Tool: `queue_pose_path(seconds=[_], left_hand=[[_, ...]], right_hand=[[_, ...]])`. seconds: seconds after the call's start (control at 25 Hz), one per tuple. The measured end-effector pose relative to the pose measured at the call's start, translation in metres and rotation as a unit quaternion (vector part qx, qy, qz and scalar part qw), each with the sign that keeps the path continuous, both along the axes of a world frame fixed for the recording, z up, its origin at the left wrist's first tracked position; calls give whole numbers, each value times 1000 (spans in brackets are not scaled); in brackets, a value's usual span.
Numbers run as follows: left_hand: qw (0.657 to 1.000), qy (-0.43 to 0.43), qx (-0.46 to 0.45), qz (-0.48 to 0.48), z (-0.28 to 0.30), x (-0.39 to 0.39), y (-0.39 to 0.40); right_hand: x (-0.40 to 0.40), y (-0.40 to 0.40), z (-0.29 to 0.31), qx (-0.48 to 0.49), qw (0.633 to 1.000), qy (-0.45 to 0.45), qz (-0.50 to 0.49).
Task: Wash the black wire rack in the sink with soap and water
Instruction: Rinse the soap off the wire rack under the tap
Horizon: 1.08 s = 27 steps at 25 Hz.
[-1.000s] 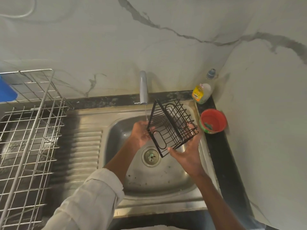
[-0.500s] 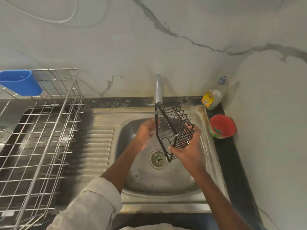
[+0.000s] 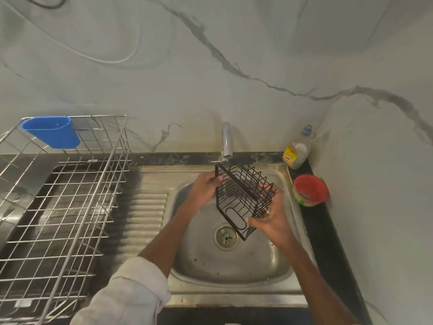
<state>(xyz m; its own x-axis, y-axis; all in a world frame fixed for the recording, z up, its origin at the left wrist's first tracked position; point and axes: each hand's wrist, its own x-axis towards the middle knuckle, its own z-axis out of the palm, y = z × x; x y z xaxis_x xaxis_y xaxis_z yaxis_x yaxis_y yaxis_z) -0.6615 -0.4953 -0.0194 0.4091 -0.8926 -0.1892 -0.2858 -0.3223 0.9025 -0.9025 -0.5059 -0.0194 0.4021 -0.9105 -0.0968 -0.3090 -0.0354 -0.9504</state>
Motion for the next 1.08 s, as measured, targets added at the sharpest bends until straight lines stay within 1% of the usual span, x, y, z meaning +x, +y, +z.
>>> queue_pose_path(seconds=[0.08,0.2,0.36,0.44,0.52,0.6,0.76,0.88,0.96,1.08], left_hand=[[999,-27,9,20,0,3,1],[999,-11,8,53,2,8,11],[998,8,7,65,-4,11,32],[997,-11,1,72,-13,15,39],[997,-39,8,63,-19,20,45],[998,-30,17,49,-15,20,52],[1000,-11,7,-10,-6,25,70],[999,29,-25,-9,4,31,82],[1000,23,-10,-12,8,33,86],[999,23,28,26,2,37,92]], right_hand=[[6,-2,2,6,1000,8,17],[11,-12,3,15,998,33,54],[19,-24,7,65,992,35,101],[27,-30,9,74,991,26,111],[38,-38,14,73,992,31,98],[47,-48,18,87,992,24,83],[71,-69,11,124,986,26,105],[95,-81,3,157,981,7,112],[109,-87,3,174,978,-7,117],[128,-96,-1,189,969,-17,157]])
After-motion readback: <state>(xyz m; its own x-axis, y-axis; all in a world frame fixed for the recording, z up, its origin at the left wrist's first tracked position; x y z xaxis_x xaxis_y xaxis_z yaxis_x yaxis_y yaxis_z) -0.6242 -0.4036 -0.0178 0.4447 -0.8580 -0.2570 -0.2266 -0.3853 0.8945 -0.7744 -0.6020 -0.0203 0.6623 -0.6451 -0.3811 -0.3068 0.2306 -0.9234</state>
